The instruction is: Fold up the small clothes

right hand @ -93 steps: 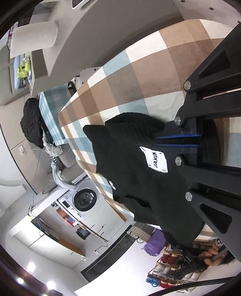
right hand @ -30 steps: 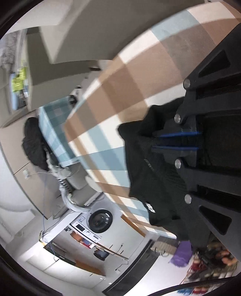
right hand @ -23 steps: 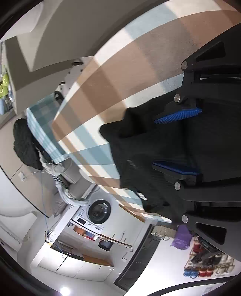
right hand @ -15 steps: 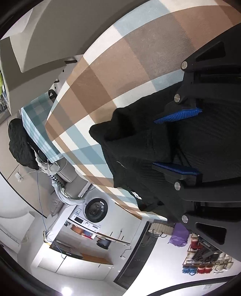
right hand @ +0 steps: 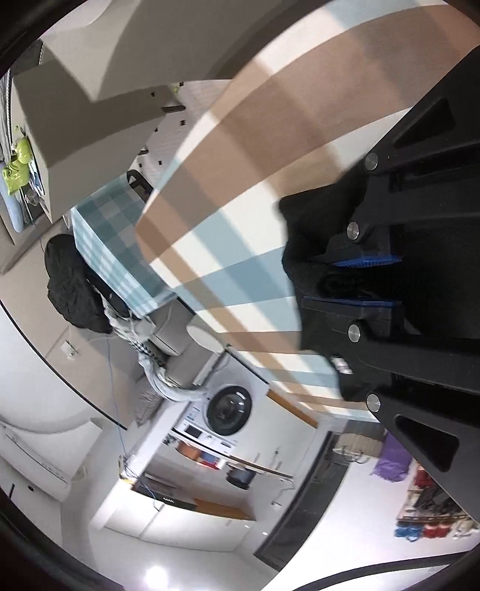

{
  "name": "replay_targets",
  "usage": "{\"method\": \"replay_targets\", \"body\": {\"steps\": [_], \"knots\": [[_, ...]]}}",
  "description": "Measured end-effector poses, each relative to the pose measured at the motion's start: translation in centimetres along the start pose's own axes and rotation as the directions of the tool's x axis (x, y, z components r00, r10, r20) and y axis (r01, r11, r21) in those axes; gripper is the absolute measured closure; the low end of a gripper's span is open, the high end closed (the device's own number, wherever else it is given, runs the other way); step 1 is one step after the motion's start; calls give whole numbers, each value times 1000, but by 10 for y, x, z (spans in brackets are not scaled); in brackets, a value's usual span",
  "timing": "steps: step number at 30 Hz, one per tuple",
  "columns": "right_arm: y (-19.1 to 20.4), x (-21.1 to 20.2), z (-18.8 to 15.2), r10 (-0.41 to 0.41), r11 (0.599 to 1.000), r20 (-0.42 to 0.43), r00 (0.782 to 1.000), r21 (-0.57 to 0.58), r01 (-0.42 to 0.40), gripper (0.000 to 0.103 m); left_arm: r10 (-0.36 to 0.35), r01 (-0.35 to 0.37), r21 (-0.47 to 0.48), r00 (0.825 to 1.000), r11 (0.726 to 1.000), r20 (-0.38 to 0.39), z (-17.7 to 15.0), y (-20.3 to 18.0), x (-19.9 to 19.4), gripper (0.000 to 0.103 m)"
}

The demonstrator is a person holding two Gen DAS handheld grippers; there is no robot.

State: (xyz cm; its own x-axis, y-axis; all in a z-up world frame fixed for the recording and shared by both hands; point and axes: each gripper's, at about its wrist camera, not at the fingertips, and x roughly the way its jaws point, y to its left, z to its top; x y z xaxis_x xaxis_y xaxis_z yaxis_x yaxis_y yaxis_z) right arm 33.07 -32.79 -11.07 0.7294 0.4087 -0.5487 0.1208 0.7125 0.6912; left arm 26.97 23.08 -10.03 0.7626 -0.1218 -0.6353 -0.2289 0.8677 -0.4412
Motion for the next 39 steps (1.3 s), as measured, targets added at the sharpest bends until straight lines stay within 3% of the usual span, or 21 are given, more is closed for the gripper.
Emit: {"method": "replay_targets", "body": {"steps": [1,2,3,4,6,12,20,22,25,29,31,35,36,37,39], "knots": [[3,8,9,-2,1000,-5,1000,13,2,88,7,-7,1,1000,1000,-1,6,-1,6,97],[5,15,16,-10,1000,-1,1000,17,10,80,16,-16,2,1000,1000,-5,13,-2,12,96],[6,20,22,-24,1000,8,1000,17,24,63,39,-39,-1,999,999,-10,18,-3,19,86],[6,26,30,-39,999,24,999,22,38,56,56,-56,-3,998,998,-17,21,-3,24,79],[5,31,37,-67,998,31,997,13,67,54,77,-77,-11,997,997,-9,25,-1,27,51],[-2,23,35,-155,986,16,988,-64,156,52,99,-100,41,995,994,21,23,3,19,39],[-9,38,20,-207,974,-34,978,-103,202,52,138,-130,97,987,987,-80,9,8,50,38],[-4,44,19,-219,968,-19,976,-131,215,52,149,-140,99,985,985,-87,7,9,59,43],[1,49,18,-232,960,-7,973,-161,228,52,150,-142,92,984,986,-92,7,13,68,70],[5,49,17,-232,956,-10,973,-184,226,52,148,-139,111,986,984,-75,8,12,73,93],[6,47,17,-232,954,-5,973,-196,226,52,149,-139,132,987,981,-67,9,9,73,97],[7,47,18,-231,954,-12,973,-200,223,52,153,-142,148,986,979,-65,10,5,71,96],[8,46,17,-234,951,-8,972,-208,227,52,159,-147,152,984,977,-74,11,5,71,88],[10,46,17,-233,951,-7,972,-212,226,52,166,-153,155,983,976,-79,11,4,72,71],[11,47,16,-237,949,-9,971,-218,230,51,181,-167,152,980,974,-80,13,4,74,48]]}}
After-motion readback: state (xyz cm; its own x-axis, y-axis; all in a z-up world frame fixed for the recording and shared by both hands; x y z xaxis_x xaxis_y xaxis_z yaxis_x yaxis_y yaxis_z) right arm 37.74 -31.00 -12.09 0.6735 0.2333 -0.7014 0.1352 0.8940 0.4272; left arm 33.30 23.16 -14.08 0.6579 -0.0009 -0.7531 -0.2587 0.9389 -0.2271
